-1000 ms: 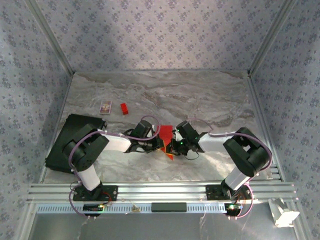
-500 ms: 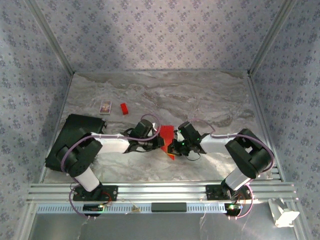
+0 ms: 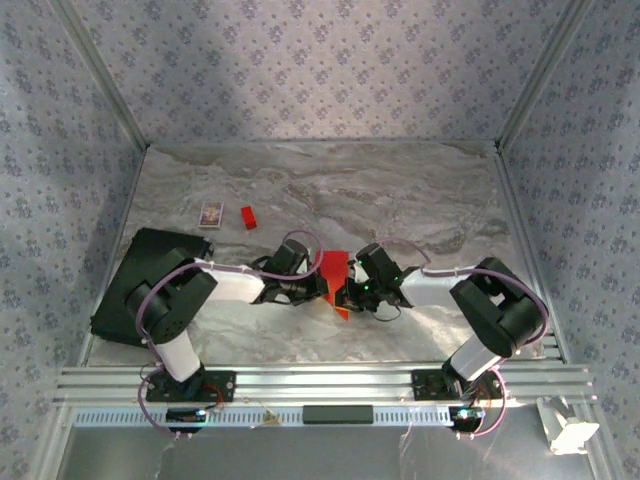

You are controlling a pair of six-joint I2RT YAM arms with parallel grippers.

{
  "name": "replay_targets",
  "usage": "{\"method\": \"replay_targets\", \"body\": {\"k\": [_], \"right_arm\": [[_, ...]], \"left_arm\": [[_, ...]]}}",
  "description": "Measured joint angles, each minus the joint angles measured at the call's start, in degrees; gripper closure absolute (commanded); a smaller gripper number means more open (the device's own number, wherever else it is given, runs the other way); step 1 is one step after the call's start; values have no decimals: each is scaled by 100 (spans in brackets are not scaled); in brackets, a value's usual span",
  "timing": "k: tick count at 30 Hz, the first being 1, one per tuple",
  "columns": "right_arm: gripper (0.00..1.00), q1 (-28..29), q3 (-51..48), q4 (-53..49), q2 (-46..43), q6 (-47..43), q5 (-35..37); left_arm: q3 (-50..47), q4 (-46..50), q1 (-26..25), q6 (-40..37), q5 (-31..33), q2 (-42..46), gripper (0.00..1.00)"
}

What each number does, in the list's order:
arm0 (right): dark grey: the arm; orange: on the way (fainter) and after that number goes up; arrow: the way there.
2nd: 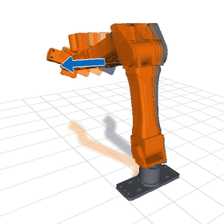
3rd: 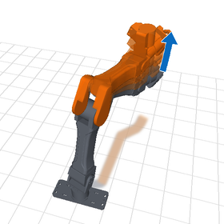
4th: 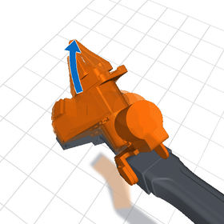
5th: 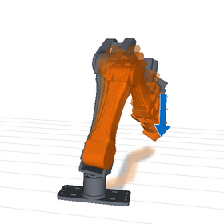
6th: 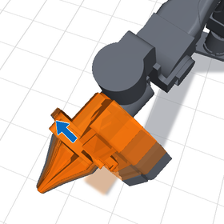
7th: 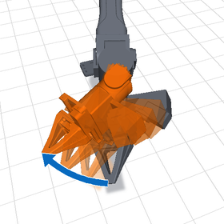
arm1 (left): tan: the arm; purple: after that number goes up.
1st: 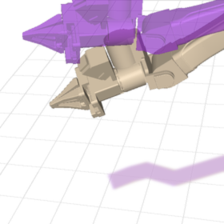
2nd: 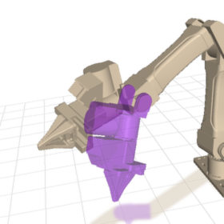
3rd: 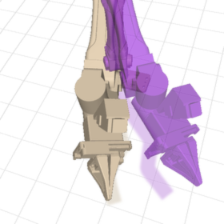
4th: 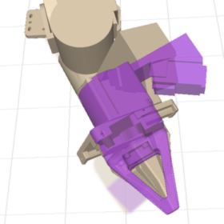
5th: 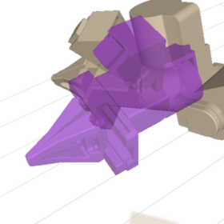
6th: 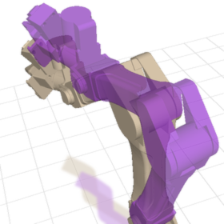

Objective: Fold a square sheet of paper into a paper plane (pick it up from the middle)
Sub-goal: Third fold the triangle at the center of the table.

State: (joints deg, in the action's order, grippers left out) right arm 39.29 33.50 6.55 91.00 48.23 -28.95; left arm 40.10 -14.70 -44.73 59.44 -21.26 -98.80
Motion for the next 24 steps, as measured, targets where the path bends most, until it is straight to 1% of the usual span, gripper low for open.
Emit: {"method": "replay_targets", "body": {"k": [12, 18, 24], "right_arm": [[100, 0, 0, 122, 17, -7, 70], [100, -7, 0, 120, 17, -90, 66], [100, -31, -9, 125, 17, -138, 50]], "left_arm": [[39, 330, 579, -201, -297, 39, 95], [280, 817, 675, -328, -94, 55, 95], [339, 933, 686, -350, -11, 55, 95]]}}
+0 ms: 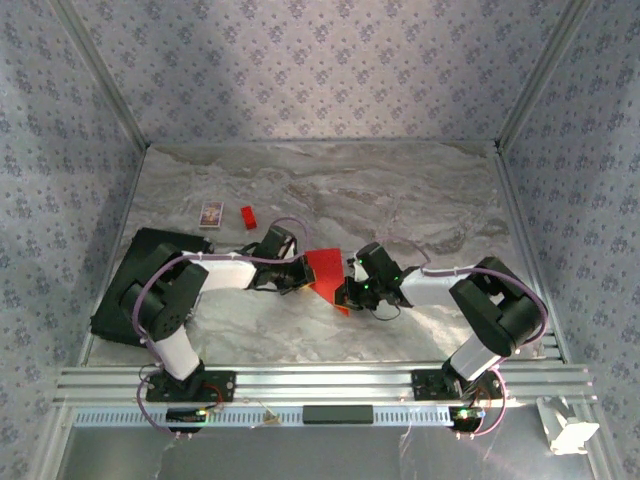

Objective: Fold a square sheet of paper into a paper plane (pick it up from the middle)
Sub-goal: Third fold the triangle at the center of the table.

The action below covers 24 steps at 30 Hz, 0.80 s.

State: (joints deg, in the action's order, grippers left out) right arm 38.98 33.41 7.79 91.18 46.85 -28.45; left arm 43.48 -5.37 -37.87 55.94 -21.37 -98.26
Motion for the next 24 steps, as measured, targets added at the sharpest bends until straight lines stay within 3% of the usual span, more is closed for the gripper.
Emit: {"method": "replay_targets", "body": {"k": [12, 19, 24], "right_arm": [[100, -90, -26, -28, 0, -42, -146], [100, -142, -13, -109, 0, -116, -219], [100, -151, 22, -186, 0, -125, -229]], "left_arm": [[-72, -105, 146, -85, 363, 442, 89], [-87, -326, -203, -103, 262, 564, 90], [-87, -501, -407, -98, 72, 155, 93]]}}
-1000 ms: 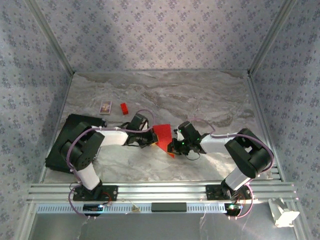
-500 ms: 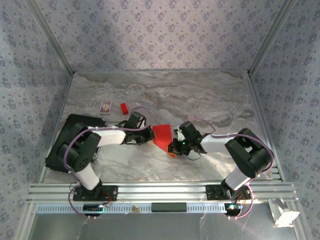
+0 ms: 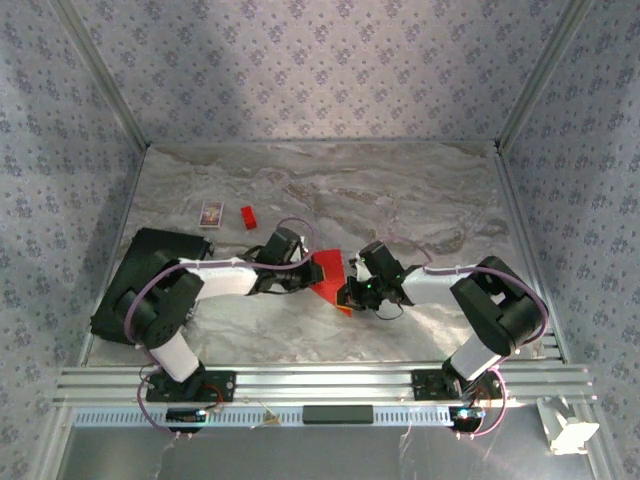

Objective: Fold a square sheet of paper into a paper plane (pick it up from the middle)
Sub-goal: Third fold the triangle at the center of the table.

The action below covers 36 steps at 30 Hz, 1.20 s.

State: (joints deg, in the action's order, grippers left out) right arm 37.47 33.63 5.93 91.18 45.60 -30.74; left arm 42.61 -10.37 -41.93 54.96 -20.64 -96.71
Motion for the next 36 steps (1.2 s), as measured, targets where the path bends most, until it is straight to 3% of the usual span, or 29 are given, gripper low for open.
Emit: {"method": "replay_targets", "body": {"k": [12, 20, 36], "right_arm": [[100, 103, 562, -654, 4, -197, 118], [100, 264, 1202, -651, 636, -321, 24], [95, 173, 105, -385, -46, -474, -26]], "left_arm": [[33, -149, 28, -92, -190, -361, 97], [33, -122, 76, -181, -205, -361, 99], [33, -170, 57, -195, -431, -420, 100]]}}
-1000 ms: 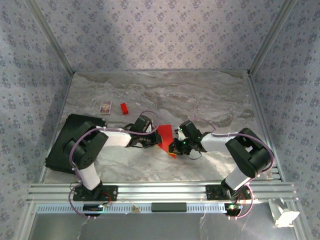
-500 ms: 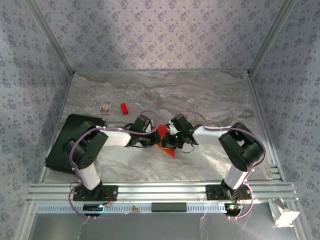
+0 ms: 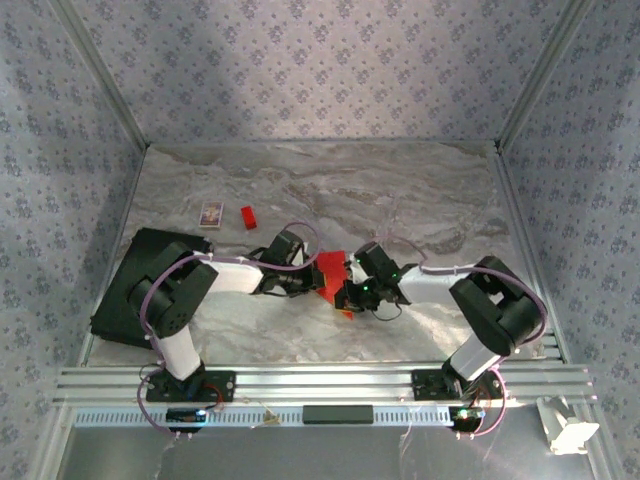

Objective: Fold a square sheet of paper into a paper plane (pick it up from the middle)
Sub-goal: Third fold the triangle at the center of the table.

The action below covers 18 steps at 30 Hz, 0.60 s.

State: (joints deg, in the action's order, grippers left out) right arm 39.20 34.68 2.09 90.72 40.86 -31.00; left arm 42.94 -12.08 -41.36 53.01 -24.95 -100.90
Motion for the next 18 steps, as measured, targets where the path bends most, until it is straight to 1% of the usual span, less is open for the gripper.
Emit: {"method": "replay_targets", "body": {"k": [12, 15, 18], "right_arm": [[95, -249, -1213, 111, -1211, -83, -120], [95, -269, -1360, -81, -1543, -52, 17], [93, -315, -1386, -466, -1939, -22, 306]], "left_arm": [[0, -160, 0, 22, -173, -85, 100], [-17, -201, 0, 101, -184, -85, 100], [-177, -527, -2, 326, -184, -79, 100]]}}
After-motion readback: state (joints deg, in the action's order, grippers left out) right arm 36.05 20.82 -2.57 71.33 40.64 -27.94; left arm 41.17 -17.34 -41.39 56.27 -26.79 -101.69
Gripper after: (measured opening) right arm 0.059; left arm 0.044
